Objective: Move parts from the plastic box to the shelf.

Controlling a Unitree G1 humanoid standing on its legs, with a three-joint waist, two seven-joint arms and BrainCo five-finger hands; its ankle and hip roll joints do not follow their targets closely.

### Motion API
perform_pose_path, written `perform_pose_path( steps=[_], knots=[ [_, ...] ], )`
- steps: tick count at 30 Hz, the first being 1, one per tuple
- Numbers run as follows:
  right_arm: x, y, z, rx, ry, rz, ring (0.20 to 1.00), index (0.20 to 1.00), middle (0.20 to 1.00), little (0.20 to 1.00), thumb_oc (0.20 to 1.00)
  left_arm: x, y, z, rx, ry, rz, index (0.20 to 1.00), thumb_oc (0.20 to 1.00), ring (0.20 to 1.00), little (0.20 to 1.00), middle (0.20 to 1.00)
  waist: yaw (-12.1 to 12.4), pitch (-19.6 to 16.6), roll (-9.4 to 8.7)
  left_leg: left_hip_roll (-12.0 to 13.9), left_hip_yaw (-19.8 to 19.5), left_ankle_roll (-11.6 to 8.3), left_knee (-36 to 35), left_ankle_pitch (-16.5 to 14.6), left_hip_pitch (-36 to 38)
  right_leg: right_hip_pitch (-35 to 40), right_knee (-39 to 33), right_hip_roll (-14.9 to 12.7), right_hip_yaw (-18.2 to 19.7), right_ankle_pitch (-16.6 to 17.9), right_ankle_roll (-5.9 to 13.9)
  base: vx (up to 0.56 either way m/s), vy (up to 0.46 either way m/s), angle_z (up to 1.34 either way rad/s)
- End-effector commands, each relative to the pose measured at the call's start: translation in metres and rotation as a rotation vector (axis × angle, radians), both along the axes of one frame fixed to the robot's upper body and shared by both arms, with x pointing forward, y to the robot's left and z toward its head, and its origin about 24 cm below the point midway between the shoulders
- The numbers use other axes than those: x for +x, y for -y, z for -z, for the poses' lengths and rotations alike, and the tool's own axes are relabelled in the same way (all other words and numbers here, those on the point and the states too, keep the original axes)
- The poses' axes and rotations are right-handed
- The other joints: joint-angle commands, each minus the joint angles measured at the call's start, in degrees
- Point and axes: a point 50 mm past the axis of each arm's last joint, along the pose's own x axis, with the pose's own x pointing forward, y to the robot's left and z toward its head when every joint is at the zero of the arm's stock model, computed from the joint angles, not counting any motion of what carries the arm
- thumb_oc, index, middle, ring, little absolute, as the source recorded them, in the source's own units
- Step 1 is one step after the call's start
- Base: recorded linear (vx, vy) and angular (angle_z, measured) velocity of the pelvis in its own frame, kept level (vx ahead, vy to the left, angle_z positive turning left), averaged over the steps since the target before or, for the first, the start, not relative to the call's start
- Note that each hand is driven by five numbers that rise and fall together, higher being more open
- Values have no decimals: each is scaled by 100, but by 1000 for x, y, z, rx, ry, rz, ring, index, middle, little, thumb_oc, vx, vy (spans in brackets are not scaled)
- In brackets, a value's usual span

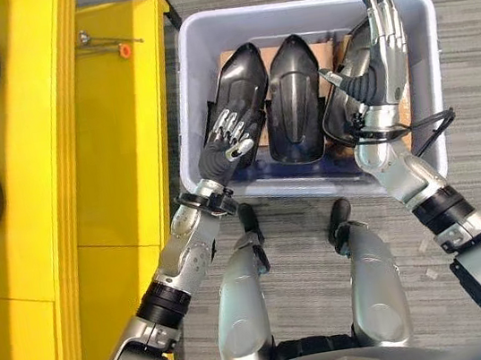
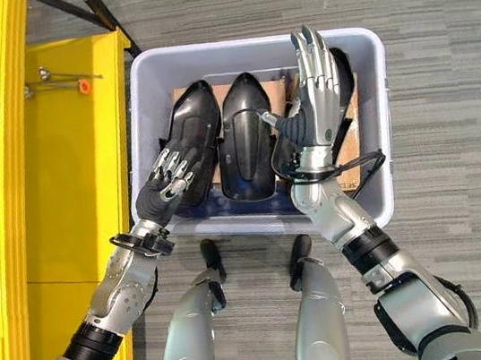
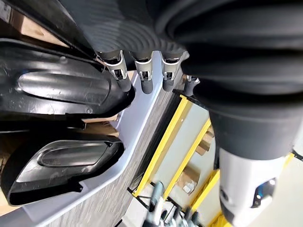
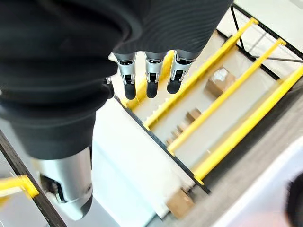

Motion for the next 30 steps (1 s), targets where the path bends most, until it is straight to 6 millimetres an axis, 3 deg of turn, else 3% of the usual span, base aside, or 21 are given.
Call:
perform_pose_path(
  steps=[1, 3, 4, 10, 18, 30],
  knots=[
    [-4, 11, -12, 33, 92, 55, 1000, 1000, 1000, 1000, 1000, -15, 12, -21, -63, 132, 28, 1000, 1000, 1000, 1000, 1000, -72, -185, 174, 218, 224, -106, 34, -264, 259, 318, -318, -103, 349, 182, 439, 39, 86, -5],
    [-8, 18, -3, 95, 72, 87, 1000, 1000, 1000, 1000, 1000, -17, 11, -19, -72, 128, 20, 1000, 1000, 1000, 1000, 1000, -128, -185, 185, 225, 262, -100, 26, -273, 281, 306, -315, -113, 381, 182, 442, 47, 104, -1],
    [-11, 30, 14, 190, -4, 105, 1000, 1000, 1000, 1000, 1000, -21, 10, -16, -84, 124, 10, 1000, 1000, 1000, 1000, 1000, -204, -185, 210, 216, 296, -93, 2, -288, 329, 316, -332, -103, 430, 172, 439, 42, 82, -10],
    [-11, 42, 48, 394, -223, 59, 1000, 1000, 1000, 1000, 1000, -24, 8, -11, -102, 120, -2, 1000, 1000, 1000, 1000, 1000, -299, -185, 255, 199, 359, -67, -25, -311, 402, 328, -347, -92, 504, 162, 416, 33, 45, -11],
    [-11, 42, 66, 476, -337, 12, 1000, 1000, 1000, 1000, 1000, -25, 6, -7, -108, 111, -1, 1000, 1000, 1000, 1000, 1000, -315, -185, 312, 187, 383, -57, 17, -314, 350, 245, -255, -93, 522, 126, 379, 14, 14, -5],
    [7, 34, 75, 392, -473, 36, 1000, 1000, 1000, 1000, 1000, -19, 9, -8, -74, 100, 28, 1000, 1000, 1000, 1000, 1000, -158, -185, 301, 179, 268, -71, 78, -293, 211, 135, -125, -81, 456, 104, 337, -2, -19, 1]
  ],
)
